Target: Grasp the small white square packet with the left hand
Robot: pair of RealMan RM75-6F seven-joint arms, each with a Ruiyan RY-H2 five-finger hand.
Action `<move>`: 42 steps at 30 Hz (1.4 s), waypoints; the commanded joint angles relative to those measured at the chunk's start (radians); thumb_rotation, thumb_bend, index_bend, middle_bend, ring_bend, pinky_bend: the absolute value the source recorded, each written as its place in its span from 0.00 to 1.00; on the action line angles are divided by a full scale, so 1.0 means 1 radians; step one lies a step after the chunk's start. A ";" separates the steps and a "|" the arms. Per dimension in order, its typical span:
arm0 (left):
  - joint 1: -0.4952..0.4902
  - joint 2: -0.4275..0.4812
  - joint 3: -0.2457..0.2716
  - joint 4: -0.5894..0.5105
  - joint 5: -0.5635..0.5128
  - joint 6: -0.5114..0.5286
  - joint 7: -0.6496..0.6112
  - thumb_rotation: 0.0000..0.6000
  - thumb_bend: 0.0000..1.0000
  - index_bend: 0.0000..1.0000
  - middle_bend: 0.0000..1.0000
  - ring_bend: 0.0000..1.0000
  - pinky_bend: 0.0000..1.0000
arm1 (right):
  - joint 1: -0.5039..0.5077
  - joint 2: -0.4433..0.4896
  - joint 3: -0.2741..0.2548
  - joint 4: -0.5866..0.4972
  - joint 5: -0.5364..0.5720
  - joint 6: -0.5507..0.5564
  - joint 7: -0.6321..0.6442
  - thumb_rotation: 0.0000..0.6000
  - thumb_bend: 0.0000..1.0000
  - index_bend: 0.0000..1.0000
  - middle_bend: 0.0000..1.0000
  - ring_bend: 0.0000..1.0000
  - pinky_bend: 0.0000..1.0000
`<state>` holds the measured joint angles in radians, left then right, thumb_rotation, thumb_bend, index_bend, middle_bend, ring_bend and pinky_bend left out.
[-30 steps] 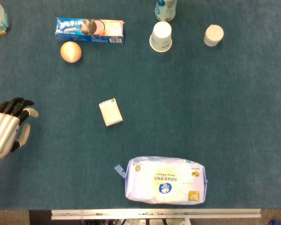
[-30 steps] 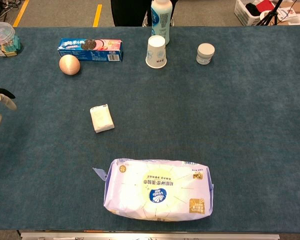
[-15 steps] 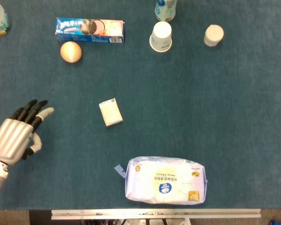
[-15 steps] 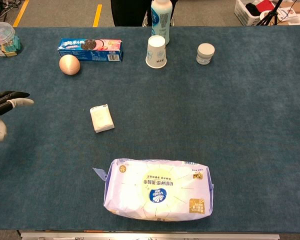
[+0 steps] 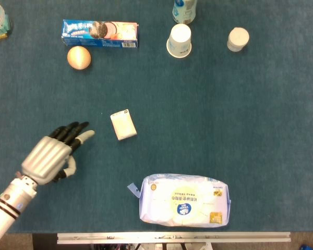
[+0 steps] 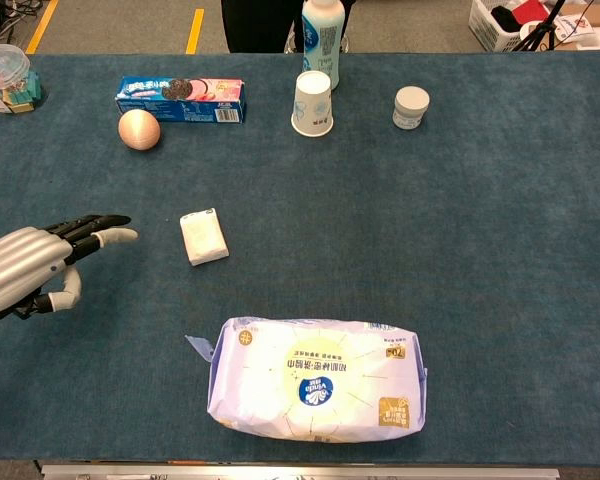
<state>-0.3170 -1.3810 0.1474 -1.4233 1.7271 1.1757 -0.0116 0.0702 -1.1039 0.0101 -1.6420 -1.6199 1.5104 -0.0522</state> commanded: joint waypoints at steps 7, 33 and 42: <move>-0.034 -0.013 -0.001 -0.025 0.003 -0.029 0.006 0.33 1.00 0.08 0.00 0.00 0.16 | 0.000 0.000 0.000 0.000 0.000 -0.001 0.000 1.00 0.06 0.59 0.44 0.25 0.21; -0.135 -0.103 -0.034 0.030 0.017 -0.086 0.138 0.36 1.00 0.09 0.00 0.00 0.09 | -0.001 0.004 -0.002 -0.004 -0.001 -0.003 -0.003 1.00 0.06 0.59 0.44 0.25 0.21; -0.144 -0.110 -0.023 0.036 0.005 -0.101 0.181 0.36 1.00 0.09 0.00 0.00 0.09 | 0.000 0.003 -0.003 -0.004 0.001 -0.007 -0.006 1.00 0.06 0.59 0.44 0.25 0.21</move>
<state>-0.4589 -1.4898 0.1214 -1.3881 1.7321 1.0778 0.1625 0.0699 -1.1011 0.0071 -1.6456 -1.6193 1.5029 -0.0585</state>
